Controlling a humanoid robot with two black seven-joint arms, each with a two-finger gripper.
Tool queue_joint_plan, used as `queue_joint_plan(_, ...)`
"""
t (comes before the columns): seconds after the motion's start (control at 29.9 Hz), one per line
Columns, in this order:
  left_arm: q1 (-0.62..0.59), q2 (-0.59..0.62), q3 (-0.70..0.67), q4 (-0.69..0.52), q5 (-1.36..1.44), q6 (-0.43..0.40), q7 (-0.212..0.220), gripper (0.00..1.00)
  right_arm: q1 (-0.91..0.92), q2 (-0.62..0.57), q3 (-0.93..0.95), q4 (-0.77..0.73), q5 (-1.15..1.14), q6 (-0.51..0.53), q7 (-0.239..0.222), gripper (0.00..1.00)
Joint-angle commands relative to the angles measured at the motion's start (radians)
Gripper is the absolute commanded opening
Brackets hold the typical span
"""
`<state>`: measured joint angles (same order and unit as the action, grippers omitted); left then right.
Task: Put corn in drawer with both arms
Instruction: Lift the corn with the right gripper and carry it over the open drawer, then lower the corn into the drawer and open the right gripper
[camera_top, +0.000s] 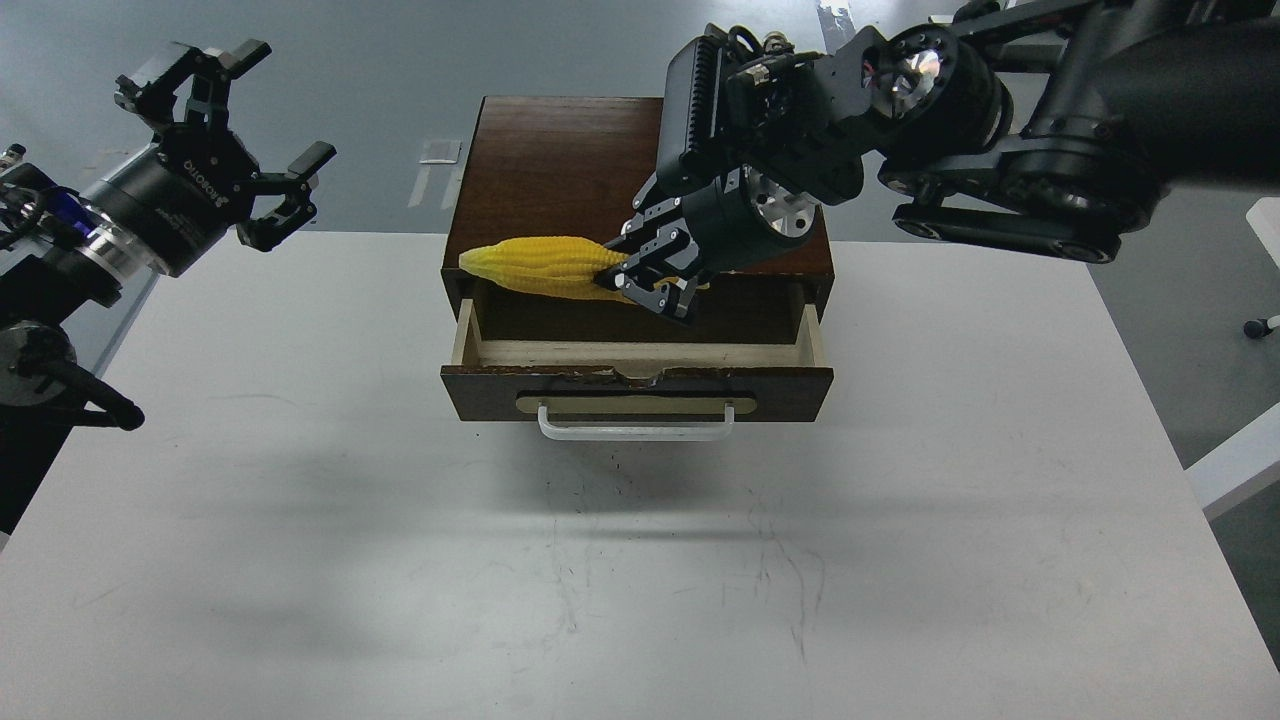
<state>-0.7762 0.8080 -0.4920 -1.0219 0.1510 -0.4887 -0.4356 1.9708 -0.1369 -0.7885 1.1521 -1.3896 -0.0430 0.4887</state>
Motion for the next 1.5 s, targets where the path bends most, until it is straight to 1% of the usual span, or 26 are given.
queue_joint_plan(0.0, 0.0, 0.0, 0.0, -0.001, 0.001, 0.0, 0.0, 0.98, -0.019, 0.003, -0.017, -0.008, 0.001, -0.011, 0.0, 0.1)
queue_joint_plan(0.03, 0.0, 0.0, 0.0, -0.001, 0.001, 0.0, 0.0, 0.98, -0.02, 0.003, -0.017, -0.008, 0.001, -0.011, 0.0, 0.1)
queue_joint_plan(0.1, 0.0, -0.001, 0.0, -0.001, 0.001, 0.0, 0.0, 0.98, -0.033, 0.003, -0.017, -0.009, 0.001, -0.011, 0.0, 0.14)
queue_joint_plan(0.13, 0.0, -0.001, 0.0, -0.001, 0.001, 0.0, 0.0, 0.98, -0.038, 0.003, -0.017, -0.011, 0.001, -0.011, 0.0, 0.14)
queue_joint_plan(0.17, 0.0, -0.001, 0.0, 0.0, 0.001, 0.0, 0.0, 0.98, -0.046, 0.003, -0.018, -0.011, 0.001, -0.011, 0.0, 0.18)
queue_joint_plan(0.27, 0.0, -0.001, 0.0, -0.001, 0.001, 0.0, 0.0, 0.98, -0.058, 0.003, -0.02, -0.014, 0.001, -0.011, 0.0, 0.22)
queue_joint_plan(0.3, 0.0, -0.001, 0.0, -0.001, 0.001, 0.0, 0.0, 0.98, -0.064, 0.003, -0.026, -0.014, 0.001, -0.011, 0.0, 0.26)
queue_joint_plan(0.4, 0.0, -0.001, 0.0, -0.001, 0.001, 0.0, -0.002, 0.98, -0.075, 0.002, -0.031, -0.017, 0.001, -0.011, 0.0, 0.33)
queue_joint_plan(0.43, 0.0, -0.001, 0.0, -0.001, 0.001, 0.0, -0.002, 0.98, -0.081, 0.002, -0.031, -0.021, 0.003, -0.011, 0.0, 0.39)
queue_joint_plan(0.47, 0.0, -0.001, 0.0, -0.001, 0.001, 0.0, -0.002, 0.98, -0.082, 0.002, -0.031, -0.025, 0.003, -0.011, 0.0, 0.42)
queue_joint_plan(0.53, 0.002, -0.001, 0.0, 0.0, 0.001, 0.0, -0.002, 0.98, -0.086, 0.002, -0.031, -0.026, 0.003, -0.011, 0.0, 0.43)
queue_joint_plan(0.6, 0.001, -0.001, 0.0, -0.001, 0.002, 0.0, -0.002, 0.98, -0.086, 0.002, -0.031, -0.026, 0.003, -0.011, 0.0, 0.47)
queue_joint_plan(0.7, 0.0, -0.001, 0.0, -0.001, 0.001, 0.0, -0.002, 0.98, -0.086, 0.003, -0.031, -0.026, 0.004, -0.011, 0.0, 0.49)
queue_joint_plan(0.74, 0.0, -0.001, 0.0, -0.001, 0.002, 0.0, -0.002, 0.98, -0.086, 0.003, -0.031, -0.025, 0.004, -0.012, 0.0, 0.51)
queue_joint_plan(0.8, 0.0, -0.001, 0.0, -0.001, 0.001, 0.0, -0.002, 0.98, -0.084, 0.003, -0.031, -0.025, 0.004, -0.012, 0.0, 0.52)
queue_joint_plan(0.84, 0.0, -0.001, 0.0, 0.0, 0.001, 0.0, -0.002, 0.98, -0.084, 0.003, -0.029, -0.025, 0.004, -0.012, 0.0, 0.53)
queue_joint_plan(0.87, 0.0, -0.001, 0.0, -0.001, 0.001, 0.0, -0.002, 0.98, -0.084, 0.002, -0.029, -0.023, 0.007, -0.014, 0.0, 0.57)
queue_joint_plan(0.9, 0.0, -0.001, 0.0, -0.001, 0.001, 0.0, -0.002, 0.98, -0.084, 0.002, -0.029, -0.023, 0.008, -0.014, 0.0, 0.57)
queue_joint_plan(0.97, 0.001, -0.001, 0.0, -0.001, 0.001, 0.0, -0.002, 0.98, -0.079, 0.0, -0.025, -0.023, 0.014, -0.014, 0.0, 0.61)
queue_joint_plan(1.07, 0.0, -0.003, 0.0, -0.001, 0.002, 0.0, -0.002, 0.98, -0.069, -0.007, -0.011, -0.023, 0.024, -0.02, 0.0, 0.74)
queue_joint_plan(1.1, 0.0, -0.003, 0.0, -0.001, 0.001, 0.0, -0.002, 0.98, -0.064, -0.012, -0.009, -0.022, 0.026, -0.02, 0.0, 0.8)
queue_joint_plan(1.14, 0.0, -0.003, 0.0, -0.001, 0.001, 0.0, -0.002, 0.98, -0.053, -0.024, 0.001, -0.02, 0.037, -0.02, 0.0, 0.85)
queue_joint_plan(1.17, 0.0, -0.003, 0.0, -0.001, 0.001, 0.0, -0.002, 0.98, -0.049, -0.032, 0.006, -0.02, 0.044, -0.02, 0.0, 0.85)
queue_joint_plan(1.27, 0.0, -0.003, 0.0, -0.001, 0.001, 0.0, -0.002, 0.98, -0.026, -0.075, 0.046, -0.023, 0.112, -0.02, 0.0, 0.92)
queue_joint_plan(1.37, 0.0, -0.003, 0.0, -0.001, 0.002, 0.0, -0.002, 0.98, -0.01, -0.122, 0.09, -0.028, 0.214, -0.015, 0.0, 0.96)
queue_joint_plan(1.47, 0.0, -0.004, 0.0, -0.001, 0.001, 0.0, -0.003, 0.98, -0.013, -0.191, 0.133, -0.031, 0.38, -0.012, 0.0, 0.98)
